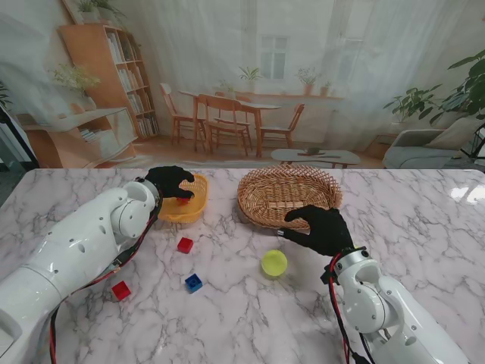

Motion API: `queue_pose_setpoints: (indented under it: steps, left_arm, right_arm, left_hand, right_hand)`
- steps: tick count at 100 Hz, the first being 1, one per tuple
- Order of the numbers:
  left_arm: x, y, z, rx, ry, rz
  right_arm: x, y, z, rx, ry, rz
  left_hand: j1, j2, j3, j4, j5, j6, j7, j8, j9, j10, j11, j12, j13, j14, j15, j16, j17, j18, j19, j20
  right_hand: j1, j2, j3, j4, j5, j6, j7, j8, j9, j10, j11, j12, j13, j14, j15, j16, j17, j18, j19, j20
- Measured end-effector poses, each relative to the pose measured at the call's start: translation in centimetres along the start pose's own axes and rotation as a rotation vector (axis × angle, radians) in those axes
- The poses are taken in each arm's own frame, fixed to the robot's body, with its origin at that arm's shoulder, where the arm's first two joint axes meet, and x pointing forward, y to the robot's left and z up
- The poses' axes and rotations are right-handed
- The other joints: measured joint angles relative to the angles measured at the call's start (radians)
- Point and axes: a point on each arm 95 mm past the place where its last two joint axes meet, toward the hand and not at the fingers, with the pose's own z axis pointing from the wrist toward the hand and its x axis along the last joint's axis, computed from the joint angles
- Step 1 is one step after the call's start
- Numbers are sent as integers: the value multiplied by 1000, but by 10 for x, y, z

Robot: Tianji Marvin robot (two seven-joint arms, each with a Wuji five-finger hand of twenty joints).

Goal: Sort the blocks and the balls into two baskets

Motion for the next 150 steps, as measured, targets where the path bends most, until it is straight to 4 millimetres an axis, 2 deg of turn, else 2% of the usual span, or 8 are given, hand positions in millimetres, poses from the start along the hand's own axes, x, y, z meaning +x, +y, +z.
queue_pose_setpoints:
  steps: [40, 50, 72, 86, 98, 111, 128, 150]
  left_arm:
    - [2, -19, -40, 81, 118, 122]
    - [3, -19, -52, 91, 151, 181]
    - [3, -17, -82, 100, 203, 237]
    - [3, -13, -103, 112, 223, 239]
    - [10, -7, -119, 100, 257, 141]
    - [16, 3, -127, 69, 299, 268]
    - [21, 12, -134, 58, 334, 216]
    - [33, 28, -137, 20, 375, 244]
  right_arm:
    - [0, 0, 0, -1, 0, 0]
    - [0, 0, 0, -1, 0, 0]
    - [0, 0, 0, 1, -1, 0]
    - [0, 0, 0, -1, -2, 0]
    - [0, 0, 0, -2, -2, 2]
    - [0, 0, 0, 0, -1, 2]
    - [-1, 0, 0, -1, -3, 2]
    - [-1, 1, 0, -4, -5, 3]
  left_hand:
    - [-26, 22, 5, 0, 28, 13, -11, -1, 42, -2, 0, -1, 3, 10, 0, -13, -19, 17, 0, -11]
    - [-64, 36, -1, 0, 28, 12, -12, -1, 56, -5, -7, -1, 18, 10, -2, -15, -32, 31, 0, -11]
    - [-77, 83, 1, 0, 28, 8, -29, -1, 65, -7, -38, -1, 18, 10, -26, -37, -56, 36, -36, -11]
    - [-89, 83, 0, 0, 28, 1, -37, -1, 91, -16, -39, -1, 31, 10, -27, -38, -79, 73, -38, -8]
    - [-89, 83, 0, 0, 28, 1, -50, 3, 92, -16, -40, 27, 32, 11, -7, 40, -78, 75, -8, 64]
    - [-114, 83, 0, 0, 28, 1, -58, 3, 92, -16, -22, 80, 44, 3, 47, 151, -48, 72, 69, 136]
    - [-130, 83, 0, 0, 28, 1, -59, 3, 92, -16, -22, 82, 44, 1, 54, 174, -42, 71, 93, 150]
    - [-130, 83, 0, 0, 28, 2, -60, 3, 92, -16, -29, 73, 45, 1, 54, 174, -41, 70, 104, 153]
  right_hand:
    - [0, 0, 0, 0, 0, 0, 0, 0, 0, 0, 0, 0, 0, 0, 0, 0, 0, 0, 0, -2]
    - [0, 0, 0, 0, 0, 0, 0, 0, 0, 0, 0, 0, 0, 0, 0, 0, 0, 0, 0, -2]
    - [0, 0, 0, 0, 0, 0, 0, 0, 0, 0, 0, 0, 0, 0, 0, 0, 0, 0, 0, -2]
    - [0, 0, 0, 0, 0, 0, 0, 0, 0, 0, 0, 0, 0, 0, 0, 0, 0, 0, 0, -2]
    - [0, 0, 0, 0, 0, 0, 0, 0, 0, 0, 0, 0, 0, 0, 0, 0, 0, 0, 0, -2]
    - [0, 0, 0, 0, 0, 0, 0, 0, 0, 0, 0, 0, 0, 0, 0, 0, 0, 0, 0, -2]
    - [0, 0, 0, 0, 0, 0, 0, 0, 0, 0, 0, 0, 0, 0, 0, 0, 0, 0, 0, -2]
    - [0, 0, 0, 0, 0, 0, 0, 0, 0, 0, 0, 0, 0, 0, 0, 0, 0, 0, 0, -2]
